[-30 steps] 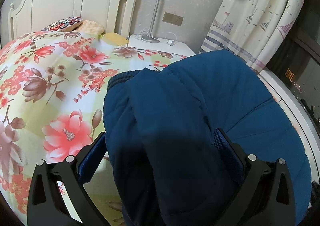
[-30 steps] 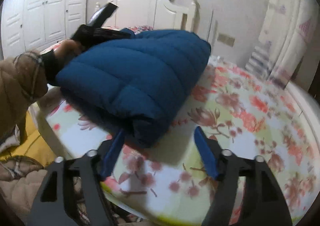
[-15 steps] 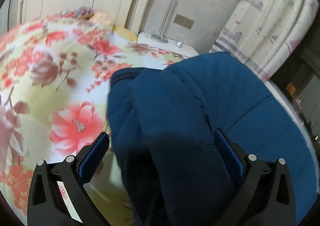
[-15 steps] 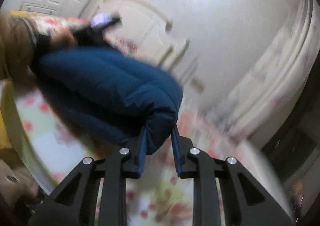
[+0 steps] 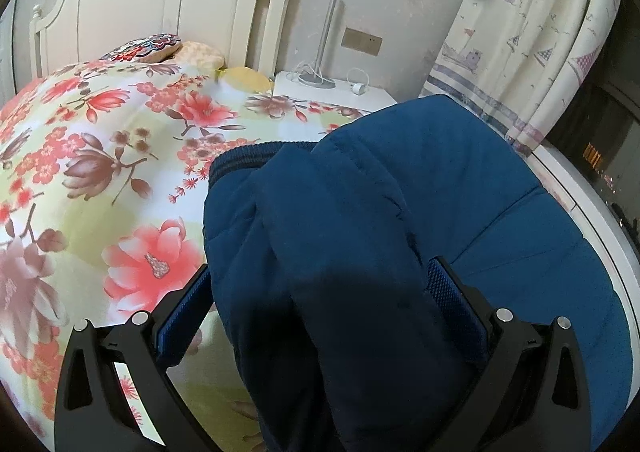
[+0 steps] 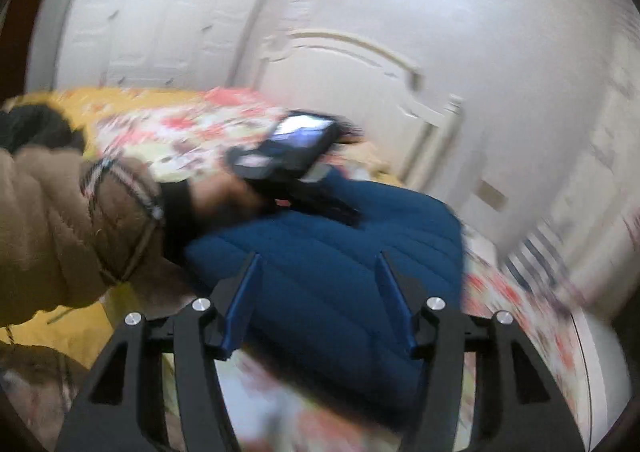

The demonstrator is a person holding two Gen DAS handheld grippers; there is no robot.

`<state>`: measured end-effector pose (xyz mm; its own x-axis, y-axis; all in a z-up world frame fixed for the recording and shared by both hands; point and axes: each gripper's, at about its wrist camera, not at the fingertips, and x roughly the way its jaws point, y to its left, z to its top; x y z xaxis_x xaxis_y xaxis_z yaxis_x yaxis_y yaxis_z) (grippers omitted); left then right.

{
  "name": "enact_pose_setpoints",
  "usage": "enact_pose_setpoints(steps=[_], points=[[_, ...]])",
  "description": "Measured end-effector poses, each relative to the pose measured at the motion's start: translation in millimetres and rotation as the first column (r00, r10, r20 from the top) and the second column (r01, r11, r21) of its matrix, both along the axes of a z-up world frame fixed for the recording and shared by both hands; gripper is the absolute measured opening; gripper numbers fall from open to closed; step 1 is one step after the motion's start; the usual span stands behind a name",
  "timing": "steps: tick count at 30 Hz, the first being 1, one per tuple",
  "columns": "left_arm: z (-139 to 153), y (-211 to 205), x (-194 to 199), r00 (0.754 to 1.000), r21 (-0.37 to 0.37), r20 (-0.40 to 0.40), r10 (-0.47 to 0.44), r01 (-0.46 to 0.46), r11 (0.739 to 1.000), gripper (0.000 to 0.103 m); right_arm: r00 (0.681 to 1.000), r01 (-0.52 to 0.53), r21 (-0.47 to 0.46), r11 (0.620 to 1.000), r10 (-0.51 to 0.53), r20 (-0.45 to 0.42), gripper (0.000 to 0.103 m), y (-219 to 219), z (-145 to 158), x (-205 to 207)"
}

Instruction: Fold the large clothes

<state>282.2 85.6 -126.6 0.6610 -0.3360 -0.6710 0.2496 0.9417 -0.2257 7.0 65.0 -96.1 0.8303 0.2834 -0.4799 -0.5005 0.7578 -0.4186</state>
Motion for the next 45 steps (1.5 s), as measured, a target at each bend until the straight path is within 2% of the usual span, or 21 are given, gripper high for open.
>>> enact_pose_setpoints(steps=[2, 4, 6, 7, 8, 11, 13, 15, 17, 20, 23, 24, 25, 29, 34, 35, 37, 39, 41, 43, 45], points=[[7.5, -3.1, 0.1, 1.0, 0.025, -0.008, -0.011, 0.011, 1.0, 0.099, 0.995, -0.002, -0.115, 0.993, -0.009, -0.095, 0.056, 27.7, -37.8, 21.4], [22.0, -4.3, 1.2, 1.0, 0.091, -0.003, -0.01, 0.01, 0.996, 0.099, 0.998, -0.018, -0.151, 0.988, 0.008, -0.066, 0.056, 33.1, -43.3, 17.7], [37.9, -4.6, -3.9, 0.999, 0.156, 0.047, 0.006, -0.013, 0.988, 0.099, 0.982, -0.088, -0.066, 0.994, 0.076, -0.172, 0.053, 17.9, -16.6, 16.1], [47.0, -2.6, -6.1, 0.996, 0.177, 0.083, 0.024, -0.038, 0.984, 0.099, 0.975, -0.119, 0.014, 0.993, 0.12, -0.186, 0.053, 0.4, 6.9, 15.6], [55.3, 0.7, -6.4, 0.994, 0.163, 0.104, 0.031, -0.048, 0.985, 0.099, 0.978, -0.117, 0.048, 0.992, 0.123, -0.168, 0.053, -13.3, 22.3, 19.4], [69.8, 7.1, -1.9, 0.99, 0.115, 0.129, 0.054, -0.069, 0.991, 0.099, 0.995, -0.006, 0.102, 0.995, 0.016, -0.1, 0.053, -65.1, 59.2, 62.1], [71.1, 4.4, 6.0, 0.992, 0.099, 0.114, 0.062, -0.073, 0.992, 0.099, 0.986, 0.107, 0.177, 0.978, -0.082, -0.143, 0.049, -105.7, 73.2, 124.9], [59.5, -7.7, 18.8, 0.994, 0.186, 0.071, 0.087, -0.099, 0.977, 0.099, 0.966, 0.189, 0.23, 0.955, -0.138, -0.219, 0.04, -130.8, 73.5, 181.3], [42.7, -15.2, 28.5, 0.991, 0.262, 0.029, 0.128, -0.131, 0.956, 0.099, 0.926, 0.235, 0.288, 0.928, -0.124, -0.357, 0.039, -146.4, 65.2, 252.9], [24.8, -4.2, 33.6, 0.988, 0.2, -0.025, 0.15, -0.142, 0.969, 0.099, 0.869, 0.299, 0.214, 0.93, -0.173, -0.464, 0.038, -139.4, 42.9, 320.2], [12.9, 2.6, 34.9, 0.987, 0.175, -0.035, 0.158, -0.15, 0.973, 0.099, 0.807, 0.273, 0.124, 0.954, -0.157, -0.569, 0.039, -118.4, -1.6, 369.2], [9.4, 4.3, 34.4, 0.985, 0.166, -0.028, 0.167, -0.16, 0.973, 0.099, 0.798, 0.261, 0.053, 0.964, -0.185, -0.573, 0.04, -107.4, -17.5, 375.5], [6.5, 5.3, 34.2, 0.984, 0.153, -0.028, 0.174, -0.167, 0.974, 0.099, 0.813, 0.251, 0.01, 0.968, -0.205, -0.544, 0.041, -98.7, -24.4, 378.9], [-5.5, 8.3, 30.9, 0.979, 0.112, -0.007, 0.202, -0.2, 0.973, 0.099, 0.814, 0.245, -0.056, 0.968, -0.237, -0.53, 0.041, -89.0, -30.3, 385.7], [-6.4, 8.1, 29.4, 0.98, 0.101, -0.003, 0.197, -0.196, 0.975, 0.099, 0.836, 0.217, -0.142, 0.966, -0.259, -0.484, 0.041, -79.2, -14.5, 378.5], [-6.0, 7.4, 28.2, 0.98, 0.107, 0.003, 0.199, -0.198, 0.974, 0.099, 0.852, 0.224, -0.132, 0.966, -0.26, -0.455, 0.042, -76.7, 0.2, 375.7], [-5.6, 6.3, 27.5, 0.98, 0.11, 0.007, 0.199, -0.198, 0.974, 0.099, 0.88, 0.205, 0.012, 0.979, -0.179, -0.439, 0.042, -73.9, 34.7, 367.2], [-6.1, 7.0, 28.2, 0.98, 0.103, 0.002, 0.197, -0.196, 0.975, 0.099, 0.888, 0.163, 0.071, 0.984, -0.115, -0.445, 0.042, -63.3, 46.8, 361.2], [-6.3, 7.6, 28.4, 0.981, 0.098, 0.0, 0.196, -0.195, 0.976, 0.099, 0.876, 0.106, -0.006, 0.994, -0.096, -0.473, 0.042, -39.5, 30.0, 359.7], [-6.5, 7.6, 27.7, 0.981, 0.096, 0.0, 0.195, -0.194, 0.976, 0.099, 0.824, 0.081, -0.142, 0.986, -0.147, -0.547, 0.042, -20.7, -18.7, 367.8], [-8.2, 8.2, 29.3, 0.98, 0.097, -0.01, 0.199, -0.197, 0.976, 0.099, 0.807, 0.114, -0.142, 0.983, -0.175, -0.565, 0.041, -19.1, -35.1, 376.9]])
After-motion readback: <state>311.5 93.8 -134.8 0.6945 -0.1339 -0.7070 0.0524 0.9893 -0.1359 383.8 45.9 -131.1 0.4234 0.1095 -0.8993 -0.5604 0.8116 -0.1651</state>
